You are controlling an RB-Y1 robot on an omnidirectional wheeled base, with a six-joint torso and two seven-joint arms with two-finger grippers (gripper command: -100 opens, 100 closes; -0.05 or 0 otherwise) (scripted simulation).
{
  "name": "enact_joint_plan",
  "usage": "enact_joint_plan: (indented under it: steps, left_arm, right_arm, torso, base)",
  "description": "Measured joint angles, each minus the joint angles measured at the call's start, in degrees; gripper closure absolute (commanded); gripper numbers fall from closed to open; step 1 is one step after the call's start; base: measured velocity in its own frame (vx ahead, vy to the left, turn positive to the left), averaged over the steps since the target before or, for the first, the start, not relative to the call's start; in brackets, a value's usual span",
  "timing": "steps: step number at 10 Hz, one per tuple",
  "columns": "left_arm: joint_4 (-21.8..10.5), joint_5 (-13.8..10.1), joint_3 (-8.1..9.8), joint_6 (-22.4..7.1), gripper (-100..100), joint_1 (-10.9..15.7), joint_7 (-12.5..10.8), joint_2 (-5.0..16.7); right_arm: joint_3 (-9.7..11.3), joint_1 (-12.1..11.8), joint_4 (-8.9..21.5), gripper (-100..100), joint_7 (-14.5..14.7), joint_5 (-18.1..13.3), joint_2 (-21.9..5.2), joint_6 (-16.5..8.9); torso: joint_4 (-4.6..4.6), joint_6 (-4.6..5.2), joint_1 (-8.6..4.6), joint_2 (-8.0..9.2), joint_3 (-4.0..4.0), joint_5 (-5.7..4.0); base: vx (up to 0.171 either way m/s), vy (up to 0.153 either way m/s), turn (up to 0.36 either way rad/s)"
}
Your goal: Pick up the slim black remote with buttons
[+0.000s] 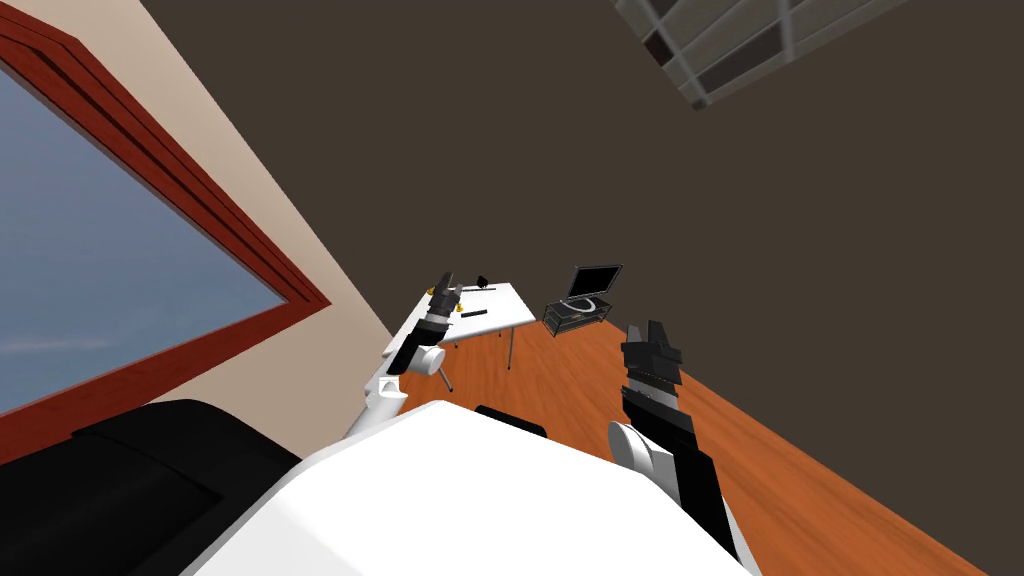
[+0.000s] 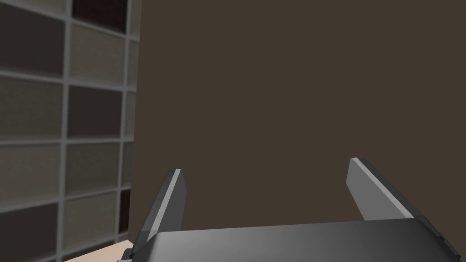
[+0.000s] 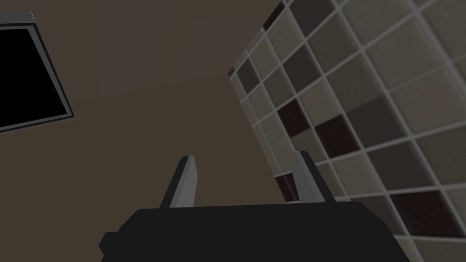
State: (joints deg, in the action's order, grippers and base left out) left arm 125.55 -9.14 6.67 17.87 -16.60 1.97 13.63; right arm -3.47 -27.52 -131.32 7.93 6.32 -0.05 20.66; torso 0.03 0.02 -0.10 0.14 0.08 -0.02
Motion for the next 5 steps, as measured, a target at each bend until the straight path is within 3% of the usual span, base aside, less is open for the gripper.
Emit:
enact_joint_plan:
  steps: [5]
  left_arm:
    - [-3.8, -1.2, 2.20, -8.4, -100, 3.8, -2.9, 3.2]
  right_arm:
    - [0.0, 0.0, 0.0, 0, 0.0, 0.0, 0.0, 0.0]
  torso:
    - [0.00, -0.04, 0.01, -0.03, -0.01, 0.00]
  base:
    - [-0.027, -0.030, -0.072]
